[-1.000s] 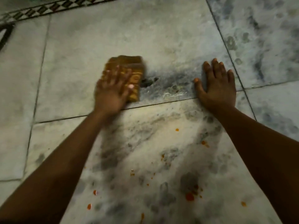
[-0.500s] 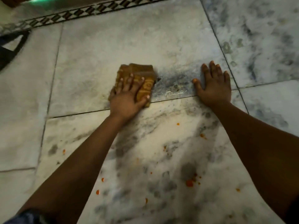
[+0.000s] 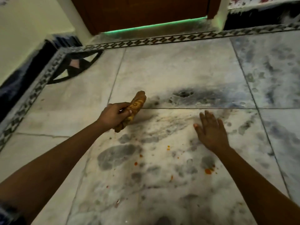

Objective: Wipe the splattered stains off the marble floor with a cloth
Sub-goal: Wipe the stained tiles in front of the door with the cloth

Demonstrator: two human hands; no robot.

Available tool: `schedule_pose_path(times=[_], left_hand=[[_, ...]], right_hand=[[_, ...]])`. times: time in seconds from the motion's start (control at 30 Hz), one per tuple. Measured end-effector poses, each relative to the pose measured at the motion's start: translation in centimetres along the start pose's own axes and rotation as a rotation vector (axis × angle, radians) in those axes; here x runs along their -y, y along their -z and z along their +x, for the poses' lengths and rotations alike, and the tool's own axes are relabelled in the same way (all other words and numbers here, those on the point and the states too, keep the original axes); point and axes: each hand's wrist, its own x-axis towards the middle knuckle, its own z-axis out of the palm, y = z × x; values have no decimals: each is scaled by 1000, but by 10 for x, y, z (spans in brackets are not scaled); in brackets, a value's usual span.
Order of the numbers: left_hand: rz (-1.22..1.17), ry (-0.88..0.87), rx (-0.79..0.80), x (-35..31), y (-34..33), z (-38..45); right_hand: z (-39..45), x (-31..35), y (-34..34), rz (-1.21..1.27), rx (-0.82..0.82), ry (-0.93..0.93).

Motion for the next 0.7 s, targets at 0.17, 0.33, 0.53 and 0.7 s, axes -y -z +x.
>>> schedule_pose_path(times=[0.17,0.33,0.53,0.7], left_hand=[[80,134,-144,38,23,-58],[158,299,-277,71,2,-107],[347,369,-160,71,-51,-128],[333,328,-10,99,-76,-108]], right_hand=[[-54,43,-23,-29,56,107],[-86,63,-38,-112,162,72],[-92,65,-45,-201,211,22],[-93,61,-57,-165,202,15]])
